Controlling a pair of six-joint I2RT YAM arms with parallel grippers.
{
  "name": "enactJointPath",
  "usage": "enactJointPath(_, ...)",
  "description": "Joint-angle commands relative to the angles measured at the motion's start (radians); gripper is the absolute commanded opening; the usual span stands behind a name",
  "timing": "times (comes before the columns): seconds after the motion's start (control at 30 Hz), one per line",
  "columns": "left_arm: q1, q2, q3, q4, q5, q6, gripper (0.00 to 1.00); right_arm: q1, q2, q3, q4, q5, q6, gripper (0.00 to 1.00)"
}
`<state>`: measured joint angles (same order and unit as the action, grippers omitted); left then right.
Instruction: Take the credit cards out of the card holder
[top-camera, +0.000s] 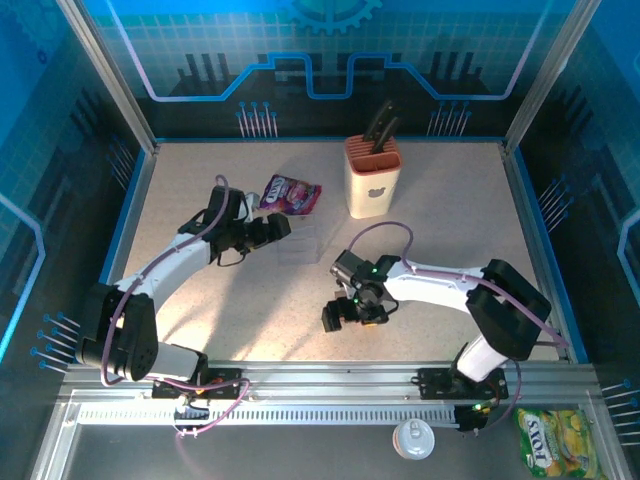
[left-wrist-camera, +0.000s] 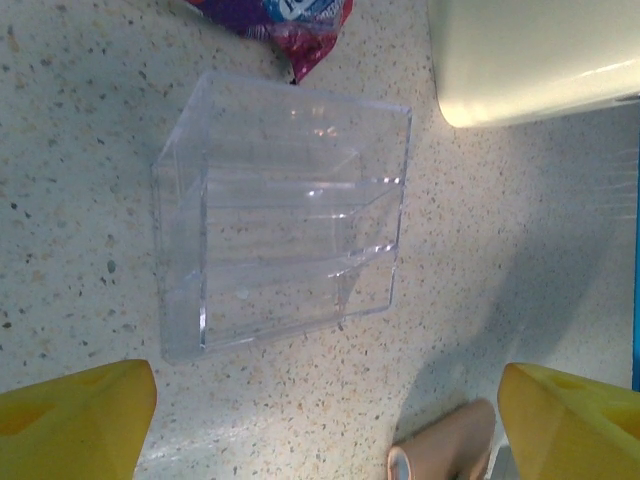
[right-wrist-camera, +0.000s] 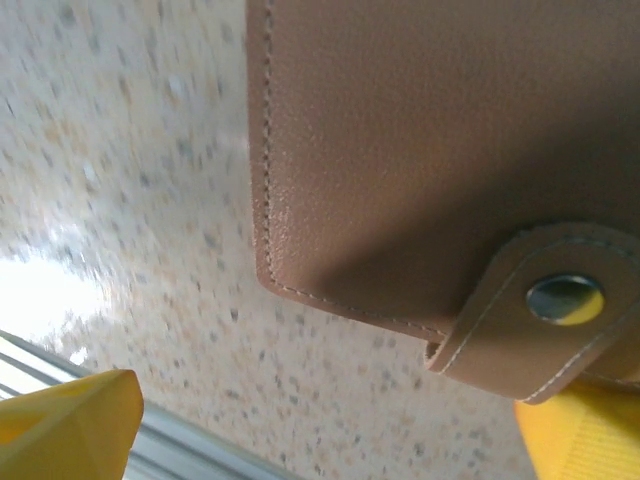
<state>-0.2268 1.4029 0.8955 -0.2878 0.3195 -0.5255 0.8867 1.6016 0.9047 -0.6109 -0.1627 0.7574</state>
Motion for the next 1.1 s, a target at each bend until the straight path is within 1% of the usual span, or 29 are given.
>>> enactJointPath(0.0, -0.011, -0.032, 0.025, -0.048, 0.001, 0.001, 0.90, -0.034, 0.038, 0.052, -0.009, 0.067, -0.035, 0.99)
enactJointPath(0.23, -0.024, -0.053, 0.014, -0.068, 0.000, -0.002, 0.90, -0.095, 0.067, 0.110, -0.039, 0.132, -0.062, 1.00)
enactJointPath(0.43, -0.034, -0.058, 0.000, -0.069, -0.002, -0.009, 0.90, -0.166, 0.088, 0.119, 0.027, 0.112, -0.061, 1.00)
enactJointPath(0.6, -0.038, -0.063, -0.001, -0.072, 0.001, -0.017, 0.90, -0.195, 0.140, 0.170, 0.059, 0.097, -0.058, 1.00)
enactJointPath(0.8, -0.038, -0.080, -0.011, -0.076, -0.005, -0.013, 0.90, -0.196, 0.206, 0.259, 0.058, 0.113, -0.045, 1.00)
enactJointPath(0.97, -0.039, -0.087, -0.023, -0.072, -0.005, -0.015, 0.90, -0.167, 0.249, 0.303, 0.047, 0.136, -0.049, 0.99)
enactJointPath(1.07, -0.039, -0.091, -0.029, -0.068, -0.007, -0.019, 0.90, -0.144, 0.258, 0.317, 0.008, 0.181, -0.056, 0.99)
